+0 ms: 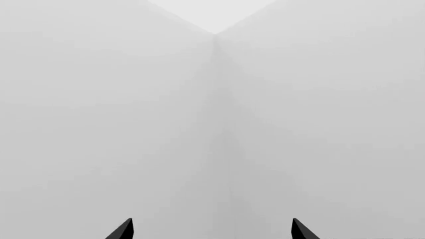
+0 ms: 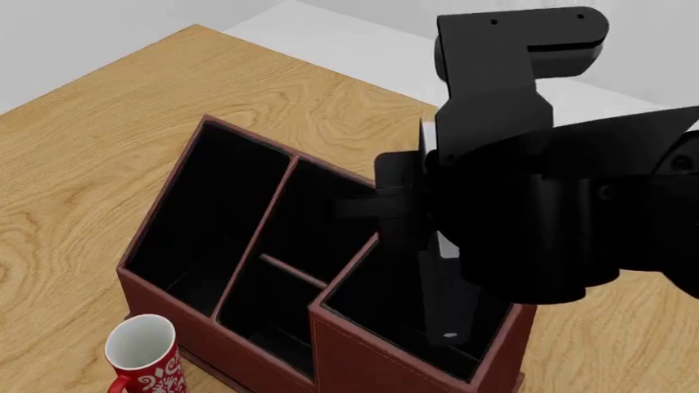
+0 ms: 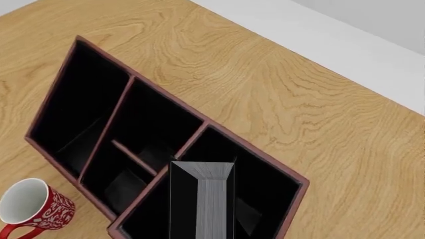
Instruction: Pick up the book and place it in the right compartment of the caddy.
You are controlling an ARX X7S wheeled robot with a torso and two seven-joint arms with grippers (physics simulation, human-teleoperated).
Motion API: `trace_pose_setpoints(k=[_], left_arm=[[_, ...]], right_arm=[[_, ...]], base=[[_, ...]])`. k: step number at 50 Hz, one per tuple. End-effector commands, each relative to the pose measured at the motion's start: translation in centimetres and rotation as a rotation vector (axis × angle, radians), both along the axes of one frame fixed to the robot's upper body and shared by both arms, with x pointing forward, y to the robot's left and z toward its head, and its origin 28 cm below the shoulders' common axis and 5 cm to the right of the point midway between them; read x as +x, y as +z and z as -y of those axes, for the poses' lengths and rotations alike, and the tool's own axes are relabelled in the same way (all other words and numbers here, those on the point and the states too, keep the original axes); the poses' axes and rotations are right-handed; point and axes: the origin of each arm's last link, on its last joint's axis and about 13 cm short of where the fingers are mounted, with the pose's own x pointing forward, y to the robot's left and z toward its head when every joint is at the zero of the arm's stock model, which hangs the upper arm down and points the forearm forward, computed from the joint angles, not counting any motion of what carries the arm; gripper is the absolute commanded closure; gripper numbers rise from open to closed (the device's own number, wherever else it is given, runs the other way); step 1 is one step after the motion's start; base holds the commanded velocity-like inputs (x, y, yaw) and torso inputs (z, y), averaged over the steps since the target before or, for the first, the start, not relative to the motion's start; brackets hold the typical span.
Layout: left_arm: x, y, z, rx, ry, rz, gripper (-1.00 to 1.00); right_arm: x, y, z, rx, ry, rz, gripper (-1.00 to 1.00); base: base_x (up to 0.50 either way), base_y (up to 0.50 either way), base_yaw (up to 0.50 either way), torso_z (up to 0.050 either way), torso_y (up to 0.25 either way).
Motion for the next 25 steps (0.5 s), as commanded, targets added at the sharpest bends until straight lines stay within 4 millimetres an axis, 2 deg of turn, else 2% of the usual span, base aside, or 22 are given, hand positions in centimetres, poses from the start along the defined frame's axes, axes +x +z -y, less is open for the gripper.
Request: trace_pose_setpoints(k=[1,25], left_arm=[[0.1,-0.1,0.1,0.005,0.002,-0.005,-1.0],[0.2,-0.1,0.2,0.016,0.0,-0.011,-1.0]], right_arm=[[0.6,0.0,0.3,-0.023,-0.006,0.036,1.0],[1.5,-1.5,0.4,-0.022,0.001,0.015,1.0]], base=[[0.0,0.0,0.0,0.0,0.01],[0.0,0.0,0.0,0.0,0.001]])
